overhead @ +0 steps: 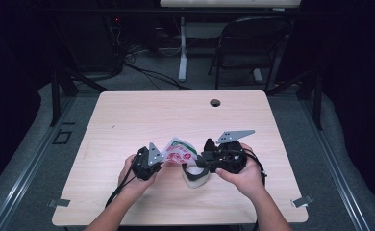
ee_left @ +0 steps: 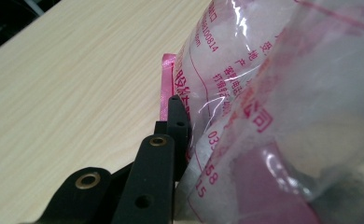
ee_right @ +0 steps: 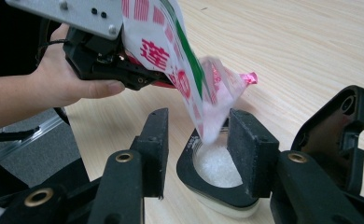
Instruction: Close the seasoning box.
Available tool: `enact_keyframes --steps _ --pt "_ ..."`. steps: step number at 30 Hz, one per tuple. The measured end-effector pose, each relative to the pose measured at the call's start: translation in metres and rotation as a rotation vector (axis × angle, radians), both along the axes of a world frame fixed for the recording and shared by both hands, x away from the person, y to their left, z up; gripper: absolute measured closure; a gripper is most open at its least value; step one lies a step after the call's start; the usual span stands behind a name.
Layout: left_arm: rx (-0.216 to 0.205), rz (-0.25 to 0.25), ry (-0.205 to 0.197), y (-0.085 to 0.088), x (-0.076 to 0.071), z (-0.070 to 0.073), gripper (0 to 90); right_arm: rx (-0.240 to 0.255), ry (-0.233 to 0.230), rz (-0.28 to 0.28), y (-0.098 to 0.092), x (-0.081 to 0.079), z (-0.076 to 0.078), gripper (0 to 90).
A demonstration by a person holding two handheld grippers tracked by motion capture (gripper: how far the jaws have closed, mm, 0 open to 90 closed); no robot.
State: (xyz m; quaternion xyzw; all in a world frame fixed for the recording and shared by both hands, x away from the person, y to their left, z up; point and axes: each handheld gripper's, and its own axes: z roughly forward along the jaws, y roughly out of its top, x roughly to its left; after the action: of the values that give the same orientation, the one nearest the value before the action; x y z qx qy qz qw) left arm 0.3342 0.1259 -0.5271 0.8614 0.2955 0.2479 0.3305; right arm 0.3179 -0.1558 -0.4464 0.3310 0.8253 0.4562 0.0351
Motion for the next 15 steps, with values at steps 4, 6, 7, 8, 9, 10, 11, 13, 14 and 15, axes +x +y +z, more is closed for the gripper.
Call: enact_keyframes --steps 4,6,7,8,9,10,11,13,14,15 --pt "-0.075 0.028 0.019 0.013 -0.001 -0.004 81.3 0.009 -0.005 -0.004 -0.001 -0.002 0.001 58.8" --pt "-0.101 0.038 0.02 0.02 -0.003 -0.003 81.4 0.006 -0.008 -0.007 -0.003 -0.002 0.003 58.7" --pt "-0.118 0.049 0.02 0.025 -0.003 -0.002 81.7 0.011 -0.013 -0.012 -0.005 -0.002 0.005 58.4" --pt "-0.134 0.056 0.022 0.029 -0.004 0.0 81.8 0.016 -0.014 -0.011 -0.006 -0.002 0.006 58.0" --pt "-0.142 0.06 0.021 0.033 -0.005 0.001 81.9 0.022 -0.015 -0.012 -0.007 -0.001 0.008 57.7" --pt "-0.152 0.068 0.012 0.039 -0.006 0.002 82.0 0.024 -0.01 -0.009 -0.007 -0.001 0.009 57.7" --pt "-0.164 0.081 0.01 0.047 -0.007 0.004 82.0 0.032 -0.006 -0.003 -0.008 0.0 0.01 57.7" --pt "-0.179 0.098 0.001 0.058 -0.009 0.006 82.1 0.064 0.0 0.012 -0.01 0.003 0.015 57.8" --pt "-0.188 0.109 -0.005 0.064 -0.011 0.007 82.0 0.088 0.02 0.023 -0.011 0.006 0.017 57.8" --pt "-0.191 0.118 -0.013 0.071 -0.012 0.007 82.1 0.086 0.024 0.022 -0.012 0.008 0.019 57.9"
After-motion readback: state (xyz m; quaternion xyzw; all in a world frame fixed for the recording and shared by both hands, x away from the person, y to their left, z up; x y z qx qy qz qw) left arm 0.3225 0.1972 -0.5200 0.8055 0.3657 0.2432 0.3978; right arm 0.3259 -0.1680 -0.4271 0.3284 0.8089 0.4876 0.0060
